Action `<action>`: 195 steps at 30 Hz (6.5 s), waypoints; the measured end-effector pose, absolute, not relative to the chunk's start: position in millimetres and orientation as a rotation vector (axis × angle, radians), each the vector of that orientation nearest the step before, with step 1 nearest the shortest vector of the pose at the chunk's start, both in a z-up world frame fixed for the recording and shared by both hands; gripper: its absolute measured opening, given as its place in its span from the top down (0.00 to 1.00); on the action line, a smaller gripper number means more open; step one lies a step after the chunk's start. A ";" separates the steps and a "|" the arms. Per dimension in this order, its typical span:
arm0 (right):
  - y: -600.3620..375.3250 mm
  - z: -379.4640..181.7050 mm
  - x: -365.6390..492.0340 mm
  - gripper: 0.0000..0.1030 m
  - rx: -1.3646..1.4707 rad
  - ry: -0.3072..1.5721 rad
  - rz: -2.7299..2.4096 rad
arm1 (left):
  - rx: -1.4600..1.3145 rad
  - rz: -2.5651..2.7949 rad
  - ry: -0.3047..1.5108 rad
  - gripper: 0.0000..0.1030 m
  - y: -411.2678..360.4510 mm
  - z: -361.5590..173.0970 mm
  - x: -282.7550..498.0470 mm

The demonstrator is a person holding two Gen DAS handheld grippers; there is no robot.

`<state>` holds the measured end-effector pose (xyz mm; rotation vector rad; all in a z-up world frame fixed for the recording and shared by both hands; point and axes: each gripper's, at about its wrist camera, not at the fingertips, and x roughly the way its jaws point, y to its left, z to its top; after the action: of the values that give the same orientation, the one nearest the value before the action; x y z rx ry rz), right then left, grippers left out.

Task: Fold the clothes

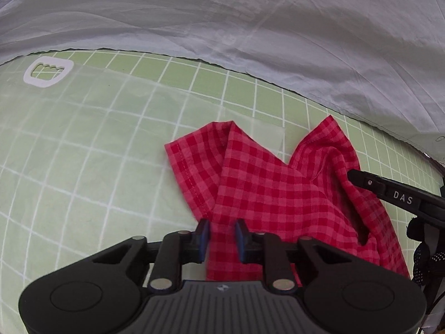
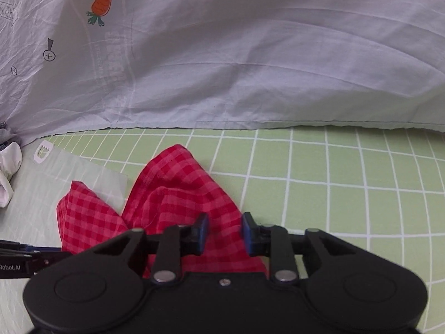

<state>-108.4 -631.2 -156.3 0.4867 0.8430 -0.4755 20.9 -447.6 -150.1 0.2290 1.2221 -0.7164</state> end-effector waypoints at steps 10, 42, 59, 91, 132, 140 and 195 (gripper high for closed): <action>-644.5 -122.0 -177.4 1.00 0.418 0.722 -0.663 | 0.251 -0.661 1.080 1.00 -422.1 -108.0 19.7; -526.2 -151.9 -324.7 0.72 0.932 0.742 -0.875 | -0.147 -0.571 1.398 0.66 -315.3 -119.6 -46.3; -429.2 -89.6 -416.4 0.99 0.737 0.708 -0.903 | -0.140 -0.602 1.310 0.94 -202.5 -67.0 -125.3; -407.9 -108.8 -413.7 0.46 0.645 0.869 -0.871 | -0.082 -0.360 1.415 0.77 -152.1 -95.2 -143.3; -462.2 -123.3 -256.6 0.02 0.539 0.916 -1.061 | 0.247 -0.623 1.216 1.00 -281.5 -109.7 44.6; -462.7 -123.1 -274.6 0.02 0.548 0.922 -1.034 | 0.215 -0.541 1.227 1.00 -227.2 -99.1 6.9; -527.8 -121.0 -356.0 0.69 0.575 0.884 -1.218 | 0.283 -0.775 1.261 1.00 -310.5 -113.1 -57.6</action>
<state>-356.0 -527.8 -121.0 0.5752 0.8838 -1.2176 -57.6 -310.5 -113.1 0.2825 1.2615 -0.7749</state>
